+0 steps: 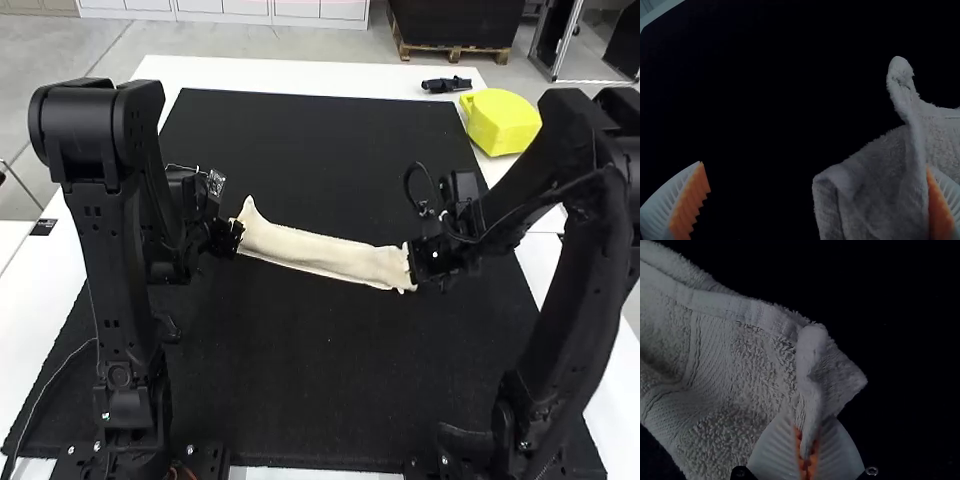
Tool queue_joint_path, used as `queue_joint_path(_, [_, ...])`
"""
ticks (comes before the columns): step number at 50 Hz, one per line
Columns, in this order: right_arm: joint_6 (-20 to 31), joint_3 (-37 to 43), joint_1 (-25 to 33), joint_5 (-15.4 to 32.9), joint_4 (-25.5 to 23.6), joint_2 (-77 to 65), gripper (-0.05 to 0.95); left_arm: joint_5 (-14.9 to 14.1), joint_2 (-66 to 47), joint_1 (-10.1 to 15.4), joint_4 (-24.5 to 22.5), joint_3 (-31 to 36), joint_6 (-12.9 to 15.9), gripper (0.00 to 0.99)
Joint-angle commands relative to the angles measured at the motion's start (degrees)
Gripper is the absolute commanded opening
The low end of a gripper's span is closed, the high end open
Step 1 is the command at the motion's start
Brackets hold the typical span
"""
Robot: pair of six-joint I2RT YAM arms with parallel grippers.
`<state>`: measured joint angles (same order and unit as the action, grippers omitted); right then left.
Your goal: Fold the towel.
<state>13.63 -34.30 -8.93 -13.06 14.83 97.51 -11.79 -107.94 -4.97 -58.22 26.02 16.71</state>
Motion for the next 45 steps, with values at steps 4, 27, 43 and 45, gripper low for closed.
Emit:
queue_joint_path(4, [3.86, -0.15, 4.71, 4.62, 0.55, -1.27, -0.01, 0.37, 2.30, 0.31, -0.49, 0.26, 0.43, 0.959])
queue_joint_path(27, [11.16, 0.12, 12.09, 9.02, 4.15, -4.61, -0.01, 0.45, 2.30, 1.11, -0.58, 0.43, 0.43, 0.959])
queue_joint_path(43, [11.33, 1.26, 12.80, 8.66, 3.98, -4.79, -0.01, 1.24, 2.03, 1.98, -1.29, 0.43, 0.34, 0.961])
queue_joint_path(45, [11.33, 1.61, 12.53, 8.66, 3.98, -4.79, -0.01, 1.33, 2.12, 2.42, -1.20, 0.35, -0.36, 0.961])
